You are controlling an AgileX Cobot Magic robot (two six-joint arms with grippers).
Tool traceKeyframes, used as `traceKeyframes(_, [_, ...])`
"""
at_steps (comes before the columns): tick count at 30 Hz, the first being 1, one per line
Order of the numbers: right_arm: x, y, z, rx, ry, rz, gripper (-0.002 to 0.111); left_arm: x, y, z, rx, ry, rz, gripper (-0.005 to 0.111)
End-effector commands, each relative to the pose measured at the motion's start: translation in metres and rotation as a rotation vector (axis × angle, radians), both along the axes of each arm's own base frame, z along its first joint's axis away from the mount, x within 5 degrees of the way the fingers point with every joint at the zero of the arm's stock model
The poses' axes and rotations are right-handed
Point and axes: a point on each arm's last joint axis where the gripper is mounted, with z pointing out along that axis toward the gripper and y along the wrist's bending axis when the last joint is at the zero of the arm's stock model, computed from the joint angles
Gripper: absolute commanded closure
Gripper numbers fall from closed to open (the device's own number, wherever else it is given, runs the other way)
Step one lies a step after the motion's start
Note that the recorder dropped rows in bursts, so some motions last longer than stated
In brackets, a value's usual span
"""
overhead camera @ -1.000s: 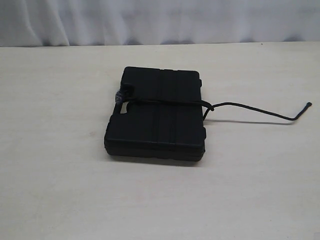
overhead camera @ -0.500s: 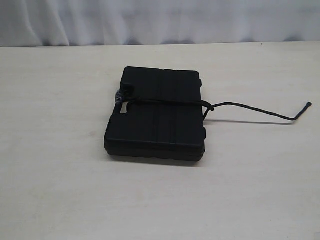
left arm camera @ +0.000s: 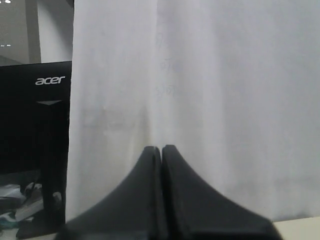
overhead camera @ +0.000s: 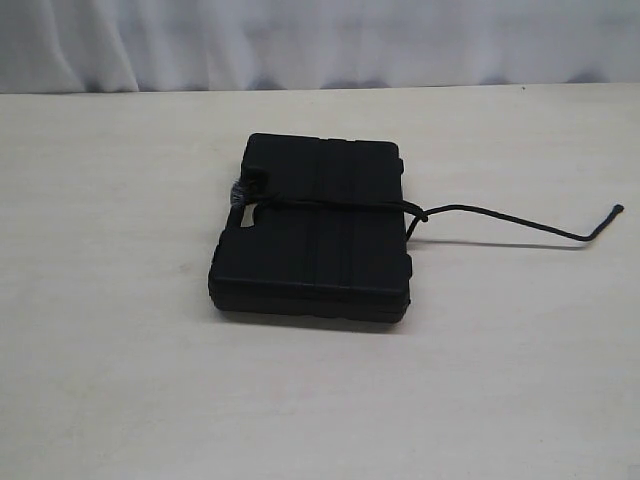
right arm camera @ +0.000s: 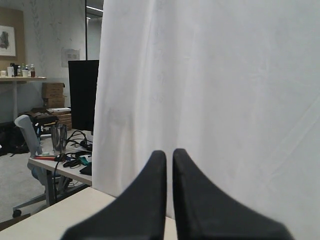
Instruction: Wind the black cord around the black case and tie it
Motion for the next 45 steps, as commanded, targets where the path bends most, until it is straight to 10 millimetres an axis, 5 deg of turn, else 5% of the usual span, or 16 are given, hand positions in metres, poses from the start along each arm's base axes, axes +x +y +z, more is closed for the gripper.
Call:
traceKeyframes(1, [-0.001,0.000,-0.002,0.004,0.007,0.002,0.104,0.001,0.001,-0.010,0.019,-0.005,0.020,0.107])
traceKeyframes(34, [-0.001,0.000,-0.002,0.004,0.007,0.002,0.104,0.004,0.003,-0.059,0.182,0.536,0.048,0.107])
traceKeyframes(45, [-0.001,0.000,-0.002,0.004,0.007,0.002,0.104,0.004,0.003,-0.060,0.182,0.544,0.048,0.107])
